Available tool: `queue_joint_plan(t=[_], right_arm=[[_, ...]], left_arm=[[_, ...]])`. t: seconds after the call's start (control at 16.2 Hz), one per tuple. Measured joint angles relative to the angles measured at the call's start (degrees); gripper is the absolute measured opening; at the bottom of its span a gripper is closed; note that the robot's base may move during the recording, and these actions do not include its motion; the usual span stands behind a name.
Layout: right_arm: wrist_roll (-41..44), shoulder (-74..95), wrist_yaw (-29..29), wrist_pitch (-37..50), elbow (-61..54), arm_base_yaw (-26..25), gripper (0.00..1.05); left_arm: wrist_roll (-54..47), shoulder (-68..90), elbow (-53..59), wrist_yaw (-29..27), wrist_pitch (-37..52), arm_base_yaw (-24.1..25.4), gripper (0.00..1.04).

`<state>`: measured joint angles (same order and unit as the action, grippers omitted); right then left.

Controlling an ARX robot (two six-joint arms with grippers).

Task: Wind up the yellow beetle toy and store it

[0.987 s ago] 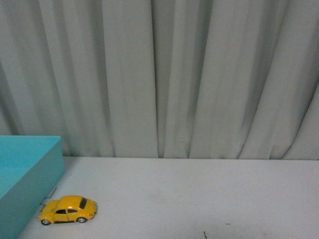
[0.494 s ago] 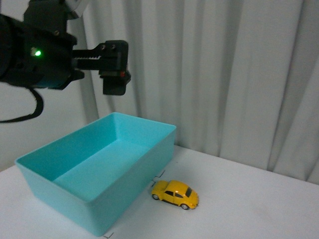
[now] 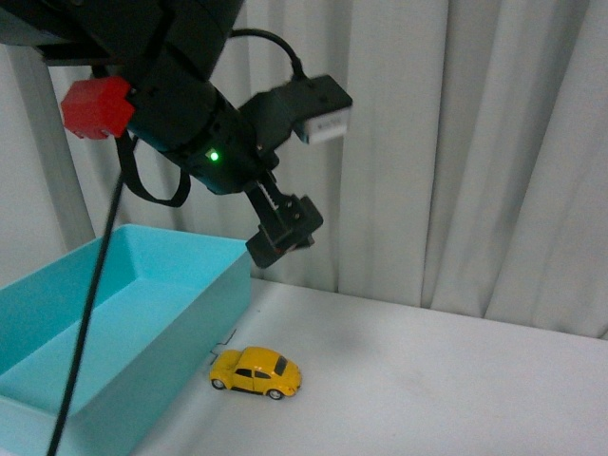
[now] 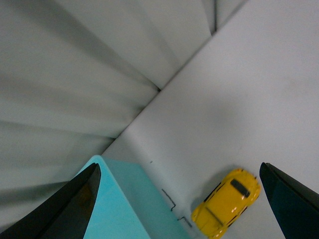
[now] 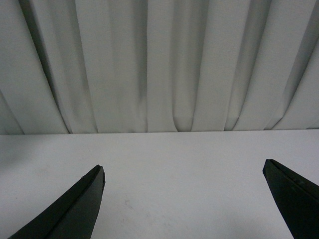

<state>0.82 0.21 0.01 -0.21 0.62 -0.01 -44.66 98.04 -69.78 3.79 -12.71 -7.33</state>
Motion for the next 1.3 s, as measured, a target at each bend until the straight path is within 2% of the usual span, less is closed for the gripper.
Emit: queue_joint_plan(t=[0.25, 0.37, 0.43, 0.93, 1.3], right_arm=[[0.0, 0.0, 0.0, 0.0, 0.0, 0.0, 0.98], [0.0, 0.0, 0.0, 0.0, 0.0, 0.0, 0.98], [0.0, 0.0, 0.0, 0.0, 0.0, 0.0, 0.98], [0.0, 0.0, 0.0, 0.0, 0.0, 0.0, 0.98], [0.0, 0.0, 0.0, 0.0, 0.0, 0.0, 0.98]], left_arm=[[-24.2, 7.8, -7.5, -4.2, -13.7, -2.2, 0.98], [-37.5, 14.8, -11.5, -8.9, -21.2, -3.0, 0.98], [-38.5, 16.9, -13.0, -10.2, -23.8, -3.0, 0.98], [-24.7, 25.6, -14.4, -13.4, -23.4, -2.3, 0.98], [-21.3, 30.1, -15.5, -13.7, -21.8, -1.2, 0.98]])
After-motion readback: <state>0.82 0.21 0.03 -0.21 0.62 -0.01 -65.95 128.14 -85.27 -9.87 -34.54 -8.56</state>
